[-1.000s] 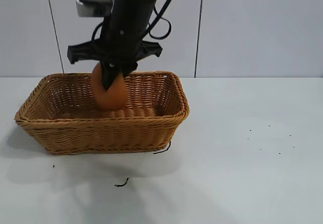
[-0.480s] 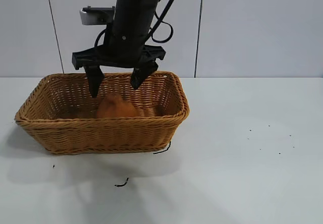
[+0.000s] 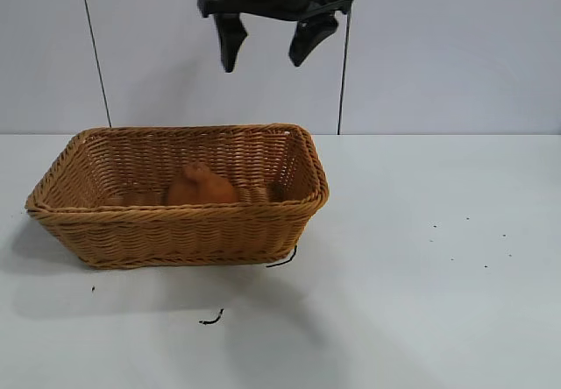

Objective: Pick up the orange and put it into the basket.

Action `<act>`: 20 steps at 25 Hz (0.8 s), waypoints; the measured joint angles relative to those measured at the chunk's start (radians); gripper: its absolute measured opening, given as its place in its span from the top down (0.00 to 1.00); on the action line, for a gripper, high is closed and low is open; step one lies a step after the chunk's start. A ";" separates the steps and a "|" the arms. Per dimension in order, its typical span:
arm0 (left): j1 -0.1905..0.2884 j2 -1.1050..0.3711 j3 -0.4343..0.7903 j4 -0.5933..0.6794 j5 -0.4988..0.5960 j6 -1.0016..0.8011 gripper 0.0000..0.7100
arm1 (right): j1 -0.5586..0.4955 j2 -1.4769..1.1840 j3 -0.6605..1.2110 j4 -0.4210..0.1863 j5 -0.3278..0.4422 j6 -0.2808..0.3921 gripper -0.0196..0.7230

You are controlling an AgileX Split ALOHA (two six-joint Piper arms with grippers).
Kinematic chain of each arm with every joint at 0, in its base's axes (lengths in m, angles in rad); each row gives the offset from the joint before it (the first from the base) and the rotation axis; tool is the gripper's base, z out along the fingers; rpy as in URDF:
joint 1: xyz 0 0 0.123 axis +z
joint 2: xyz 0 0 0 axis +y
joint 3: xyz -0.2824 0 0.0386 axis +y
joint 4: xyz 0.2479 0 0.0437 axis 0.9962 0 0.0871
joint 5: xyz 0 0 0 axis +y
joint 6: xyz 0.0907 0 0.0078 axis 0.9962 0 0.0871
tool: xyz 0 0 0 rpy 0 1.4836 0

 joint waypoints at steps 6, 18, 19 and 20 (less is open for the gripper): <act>0.000 0.000 0.000 0.001 0.000 0.000 0.10 | -0.158 0.006 0.000 -0.007 0.015 -0.003 0.13; 0.000 0.000 0.000 0.001 0.000 0.000 0.10 | -0.250 -0.043 0.149 0.037 0.013 -0.041 0.13; 0.000 0.000 0.000 0.001 -0.001 0.000 0.10 | -0.250 -0.067 0.203 0.037 0.012 -0.044 0.13; 0.000 0.000 0.000 0.001 -0.001 0.000 0.10 | -0.250 -0.094 0.261 0.037 0.012 -0.045 0.13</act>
